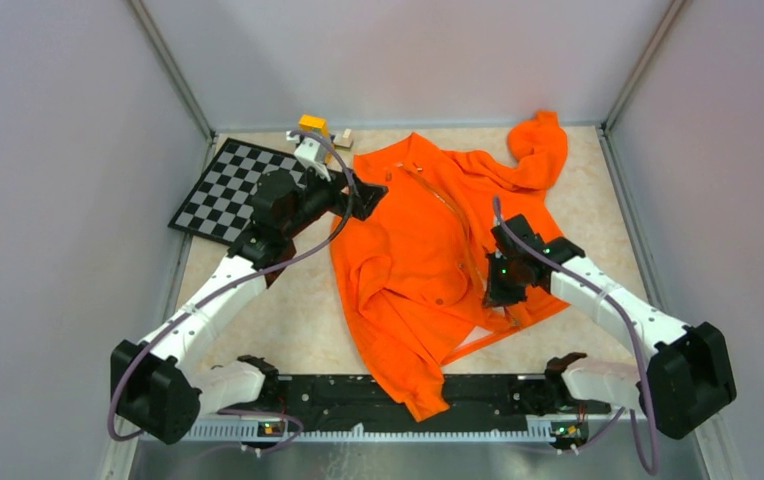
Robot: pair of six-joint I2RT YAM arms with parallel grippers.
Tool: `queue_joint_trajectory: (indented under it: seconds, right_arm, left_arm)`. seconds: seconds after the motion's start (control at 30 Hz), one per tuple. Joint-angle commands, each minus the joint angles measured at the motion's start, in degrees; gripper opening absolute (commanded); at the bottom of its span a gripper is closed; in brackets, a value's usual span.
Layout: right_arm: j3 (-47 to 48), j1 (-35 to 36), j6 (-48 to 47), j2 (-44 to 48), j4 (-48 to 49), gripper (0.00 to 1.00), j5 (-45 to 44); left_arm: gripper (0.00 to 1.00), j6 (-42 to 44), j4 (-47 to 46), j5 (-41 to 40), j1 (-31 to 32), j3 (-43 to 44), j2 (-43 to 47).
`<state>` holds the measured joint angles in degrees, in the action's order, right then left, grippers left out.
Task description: Zip up the jacket
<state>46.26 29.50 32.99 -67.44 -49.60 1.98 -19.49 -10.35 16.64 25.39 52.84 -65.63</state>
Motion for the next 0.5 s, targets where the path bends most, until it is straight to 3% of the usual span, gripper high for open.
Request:
queue_joint_trajectory:
  seconds: [0.0,0.1,0.2,0.37,0.47]
  right_arm:
    - [-0.20,0.04,0.16,3.59,11.66,0.00,15.48]
    - [-2.76,-3.63,4.53,6.25,19.12,0.00,27.84]
    - [-7.52,-8.76,10.50,9.22,28.97,0.00,40.47]
    - [-12.25,-12.81,16.73,12.03,39.15,0.00,45.82]
    - [-14.84,-14.66,19.66,13.19,43.76,0.00,47.11]
  left_arm:
    - [0.99,-4.83,-3.07,5.37,0.78,2.37,-2.36]
    - [0.99,-9.86,-2.60,8.46,0.82,1.10,-4.24]
    - [0.98,-21.57,-6.91,11.80,0.83,-5.99,-4.59]
    - [0.88,-47.56,-34.70,21.85,1.93,-20.44,-9.20]
    - [0.85,-56.11,-47.00,22.31,6.83,-24.62,-14.46]
